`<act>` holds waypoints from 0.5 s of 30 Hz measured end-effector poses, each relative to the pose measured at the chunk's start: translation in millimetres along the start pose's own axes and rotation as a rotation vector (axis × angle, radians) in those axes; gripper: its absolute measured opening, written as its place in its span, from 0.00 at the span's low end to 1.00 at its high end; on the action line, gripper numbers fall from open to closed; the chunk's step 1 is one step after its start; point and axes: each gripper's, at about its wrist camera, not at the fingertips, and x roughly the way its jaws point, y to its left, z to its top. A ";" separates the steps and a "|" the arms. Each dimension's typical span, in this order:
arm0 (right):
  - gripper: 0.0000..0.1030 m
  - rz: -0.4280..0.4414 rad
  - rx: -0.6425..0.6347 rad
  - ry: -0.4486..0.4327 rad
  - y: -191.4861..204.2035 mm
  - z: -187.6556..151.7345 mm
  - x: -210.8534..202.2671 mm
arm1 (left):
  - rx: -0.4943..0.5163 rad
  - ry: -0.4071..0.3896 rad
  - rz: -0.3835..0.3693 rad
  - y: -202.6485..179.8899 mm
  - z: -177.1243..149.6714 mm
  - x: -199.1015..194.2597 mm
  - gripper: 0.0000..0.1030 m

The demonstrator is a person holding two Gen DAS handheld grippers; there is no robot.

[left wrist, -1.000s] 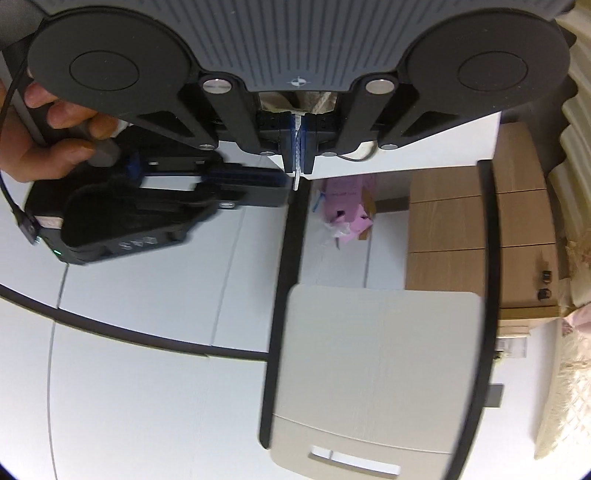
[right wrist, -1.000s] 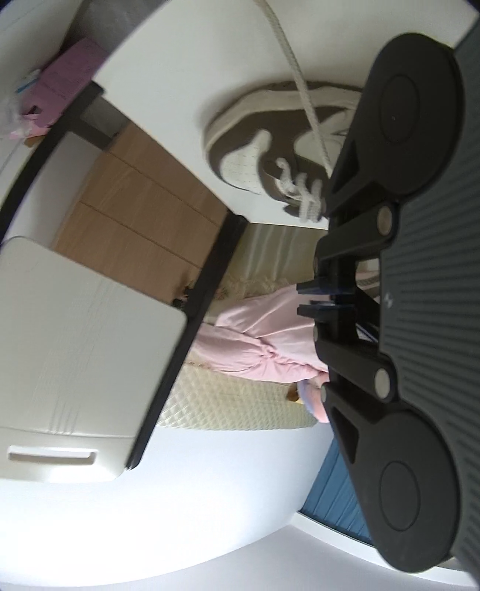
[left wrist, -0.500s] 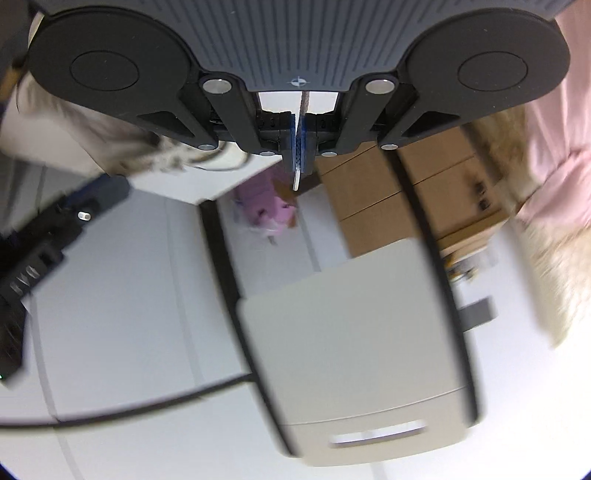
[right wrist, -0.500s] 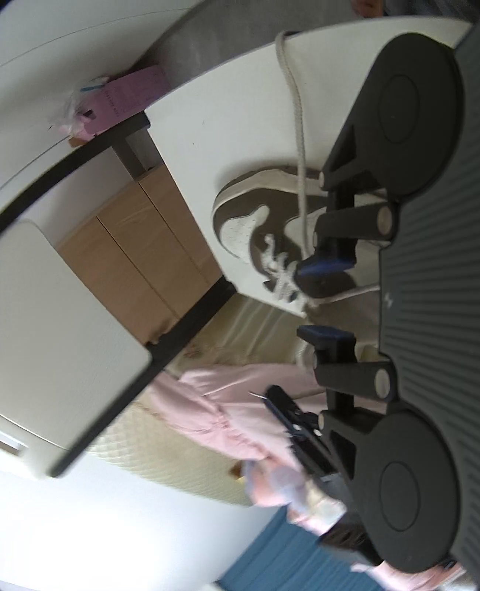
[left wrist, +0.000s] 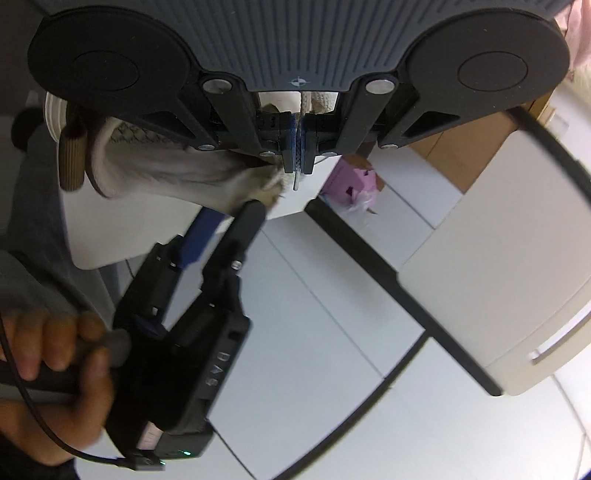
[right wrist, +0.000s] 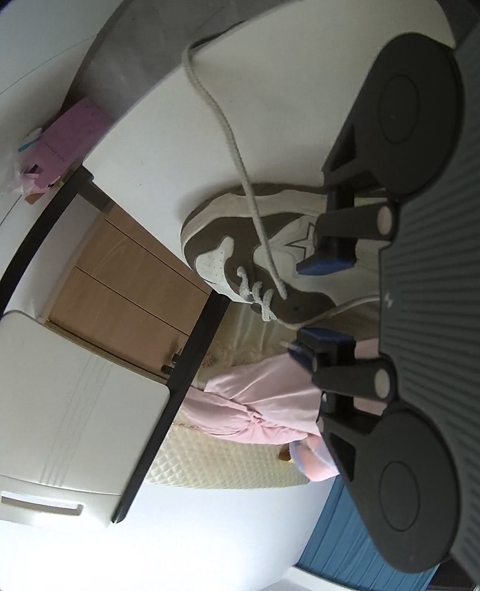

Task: Lace up shoes with both hands

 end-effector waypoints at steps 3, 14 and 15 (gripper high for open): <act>0.32 0.026 0.053 0.001 -7.8 0.2 -2.5 | 0.026 0.001 -0.025 -2.0 -0.4 4.6 0.03; 0.34 0.099 0.206 0.010 -23.1 3.9 -2.5 | 0.059 -0.032 -0.121 3.3 -5.4 15.3 0.03; 0.33 0.102 0.211 0.010 -23.7 3.8 -2.5 | 0.064 -0.035 -0.129 3.6 -5.8 15.8 0.03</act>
